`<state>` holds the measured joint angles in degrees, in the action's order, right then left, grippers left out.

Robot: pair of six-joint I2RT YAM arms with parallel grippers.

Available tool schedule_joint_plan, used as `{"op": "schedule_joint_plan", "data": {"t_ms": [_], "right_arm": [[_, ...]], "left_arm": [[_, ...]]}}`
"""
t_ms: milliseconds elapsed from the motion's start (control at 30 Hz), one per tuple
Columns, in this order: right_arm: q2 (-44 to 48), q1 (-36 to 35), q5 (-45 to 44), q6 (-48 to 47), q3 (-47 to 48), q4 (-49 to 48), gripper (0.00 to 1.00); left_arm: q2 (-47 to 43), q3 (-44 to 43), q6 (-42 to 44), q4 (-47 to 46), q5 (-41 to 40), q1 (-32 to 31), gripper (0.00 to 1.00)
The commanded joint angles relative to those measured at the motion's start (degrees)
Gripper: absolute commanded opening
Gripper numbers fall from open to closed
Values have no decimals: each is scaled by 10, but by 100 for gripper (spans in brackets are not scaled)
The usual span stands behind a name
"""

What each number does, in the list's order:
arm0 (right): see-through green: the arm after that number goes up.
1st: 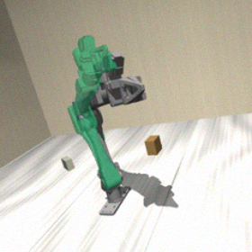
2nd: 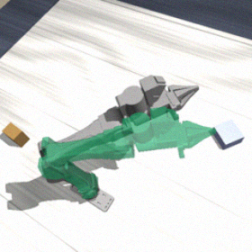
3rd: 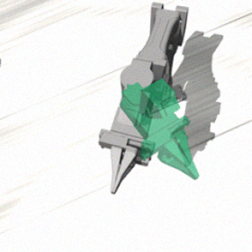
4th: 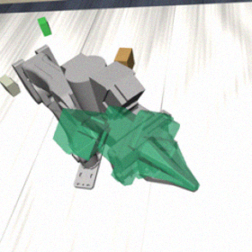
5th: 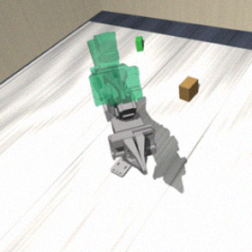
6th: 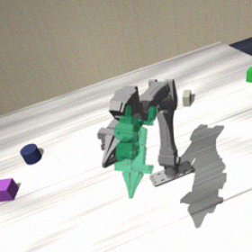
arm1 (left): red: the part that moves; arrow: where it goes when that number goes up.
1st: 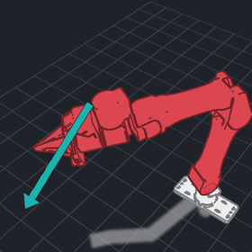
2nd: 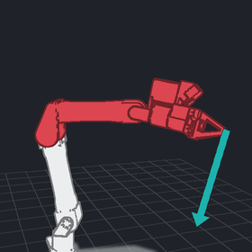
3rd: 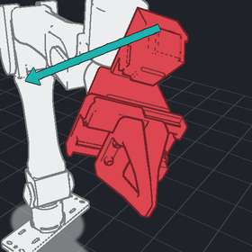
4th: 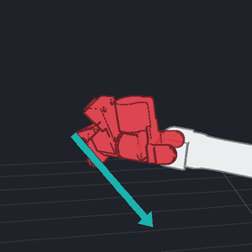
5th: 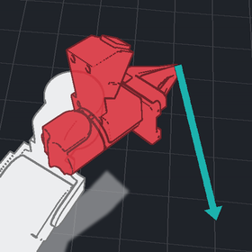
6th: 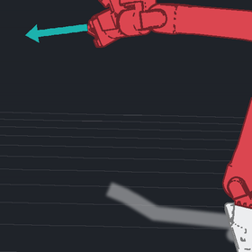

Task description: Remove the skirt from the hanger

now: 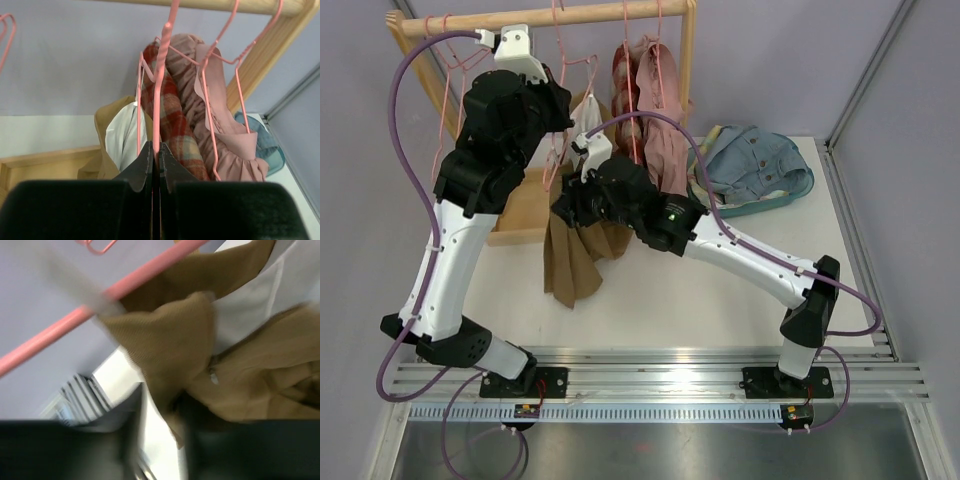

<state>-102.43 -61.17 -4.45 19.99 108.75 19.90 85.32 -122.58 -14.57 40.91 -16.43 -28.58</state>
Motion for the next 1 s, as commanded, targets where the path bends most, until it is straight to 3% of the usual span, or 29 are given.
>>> {"op": "schedule_joint_plan", "data": {"t_ms": [0,67,367,533,667,800,967], "right_arm": [[7,-4,-55,4,-20,-87,27],[4,-6,-72,-1,-24,-88,0],[68,-83,-126,-50,-33,-69,0],[114,-157,-152,-43,-40,-54,0],[126,-262,-236,-59,-28,-22,0],[129,-323,-285,-48,-29,7,0],[142,-347,-310,7,-95,8,0]], "left_arm": [[-50,26,-19,-100,44,-3,0],[-65,59,-20,-108,41,-2,0],[-126,226,-27,-222,-5,-2,0],[-157,347,-33,-331,-61,-2,0],[-153,396,-30,-379,-97,-2,0],[-120,378,8,-405,-126,-1,0],[-42,191,62,-317,-107,6,0]]}}
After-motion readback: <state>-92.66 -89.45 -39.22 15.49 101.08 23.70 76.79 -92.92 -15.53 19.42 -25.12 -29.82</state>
